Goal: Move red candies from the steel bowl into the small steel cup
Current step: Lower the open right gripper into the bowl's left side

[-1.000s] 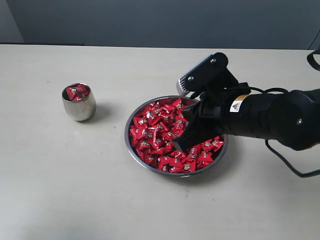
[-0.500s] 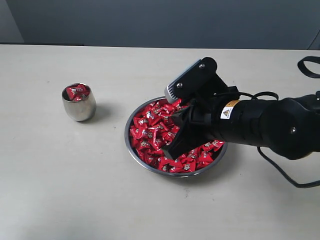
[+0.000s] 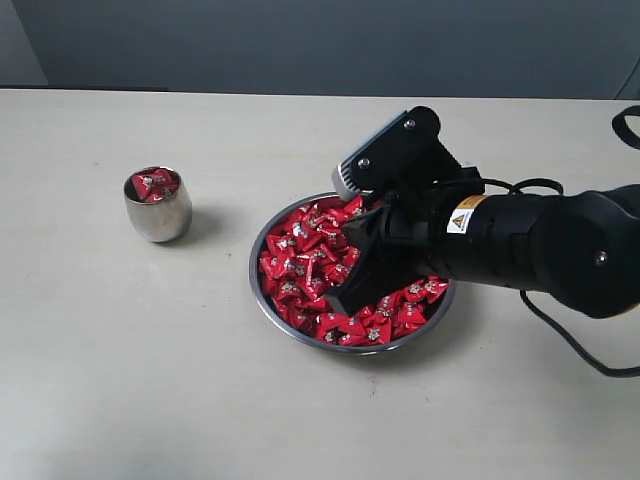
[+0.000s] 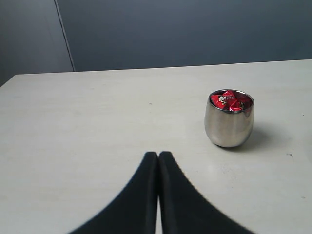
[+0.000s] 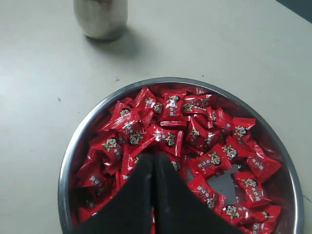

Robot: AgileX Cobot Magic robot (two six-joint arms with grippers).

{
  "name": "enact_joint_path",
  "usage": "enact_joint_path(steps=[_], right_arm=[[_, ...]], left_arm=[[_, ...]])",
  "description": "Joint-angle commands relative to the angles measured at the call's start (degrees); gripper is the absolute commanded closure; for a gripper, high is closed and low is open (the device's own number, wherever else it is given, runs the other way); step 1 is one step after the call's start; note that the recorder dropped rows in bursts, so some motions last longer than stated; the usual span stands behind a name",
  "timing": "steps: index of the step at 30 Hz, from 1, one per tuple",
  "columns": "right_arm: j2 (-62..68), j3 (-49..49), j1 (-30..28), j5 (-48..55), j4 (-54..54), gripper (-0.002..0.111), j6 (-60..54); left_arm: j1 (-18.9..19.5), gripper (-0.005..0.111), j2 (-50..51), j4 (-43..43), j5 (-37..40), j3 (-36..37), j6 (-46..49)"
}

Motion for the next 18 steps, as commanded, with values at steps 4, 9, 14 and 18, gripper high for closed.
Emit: enact_joint_path(steps=[4,9,14,18], right_arm=[[2.4,0.0,0.0,-3.6,-0.4,0.109,-0.2],[9.8,-5.5,0.0,-0.3,-3.7,0.109,-0.6],[14.3,-11.5,-0.2,1.0,-6.9,0.109,-0.6],[17.0,-15.1,-1.6,2.4,-10.1,0.109,-0.6]], left_arm=[[0.0,0.106,-0.3,-0.4,-0.1,0.2,-0.1],[0.0,0.106,-0.3,-0.4,-0.1,0.2,-0.1],[0.0,0.106,-0.3,-0.4,-0.1,0.2,-0.1],[0.0,0.106,-0.3,-0.4,-0.1,0.2,-0.1]])
